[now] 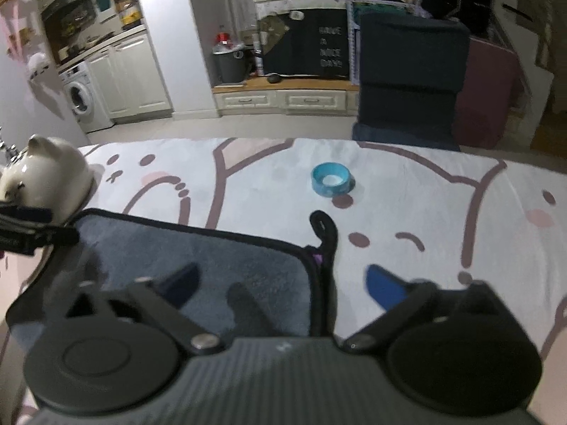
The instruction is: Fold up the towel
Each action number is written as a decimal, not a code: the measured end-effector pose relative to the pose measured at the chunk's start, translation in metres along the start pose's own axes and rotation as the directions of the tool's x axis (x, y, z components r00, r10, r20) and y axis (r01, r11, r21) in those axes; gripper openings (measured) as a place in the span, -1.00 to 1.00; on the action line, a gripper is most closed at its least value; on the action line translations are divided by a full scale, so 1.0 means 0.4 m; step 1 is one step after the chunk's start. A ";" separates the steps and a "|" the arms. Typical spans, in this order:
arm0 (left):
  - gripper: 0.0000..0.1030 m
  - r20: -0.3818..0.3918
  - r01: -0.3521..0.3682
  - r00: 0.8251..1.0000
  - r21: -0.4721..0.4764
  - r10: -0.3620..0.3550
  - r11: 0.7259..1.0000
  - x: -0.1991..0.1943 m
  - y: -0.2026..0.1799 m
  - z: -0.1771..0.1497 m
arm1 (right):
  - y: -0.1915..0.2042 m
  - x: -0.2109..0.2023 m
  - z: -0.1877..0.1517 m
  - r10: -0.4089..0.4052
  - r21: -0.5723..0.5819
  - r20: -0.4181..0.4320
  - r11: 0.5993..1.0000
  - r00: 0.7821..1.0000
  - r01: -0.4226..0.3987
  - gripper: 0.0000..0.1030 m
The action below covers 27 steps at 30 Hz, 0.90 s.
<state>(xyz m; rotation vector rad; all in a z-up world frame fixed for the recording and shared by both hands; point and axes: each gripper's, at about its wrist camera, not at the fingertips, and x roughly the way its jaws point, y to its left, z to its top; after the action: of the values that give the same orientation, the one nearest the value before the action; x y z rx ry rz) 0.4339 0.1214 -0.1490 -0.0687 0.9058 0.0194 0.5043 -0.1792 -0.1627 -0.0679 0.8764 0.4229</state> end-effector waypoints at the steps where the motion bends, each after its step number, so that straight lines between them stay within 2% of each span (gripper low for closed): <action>1: 0.99 0.004 -0.007 1.000 0.004 0.007 1.000 -0.005 -0.004 0.000 | 0.000 0.000 0.000 -0.002 0.005 -0.003 1.000 1.000 0.002 0.99; 13: 1.00 0.011 0.005 1.000 -0.001 -0.005 1.000 -0.091 -0.050 -0.005 | 0.030 -0.090 -0.006 -0.004 0.006 0.018 1.000 1.000 0.004 0.99; 27: 1.00 0.049 0.003 0.999 -0.013 -0.002 1.000 -0.260 -0.093 -0.041 | 0.075 -0.264 -0.033 -0.017 -0.009 0.055 1.000 0.998 0.018 0.99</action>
<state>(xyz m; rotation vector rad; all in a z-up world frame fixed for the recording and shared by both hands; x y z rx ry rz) 0.3586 0.0846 -0.0755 -0.0808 0.8570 0.0245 0.4236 -0.1896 -0.0880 -0.0718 0.8190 0.4106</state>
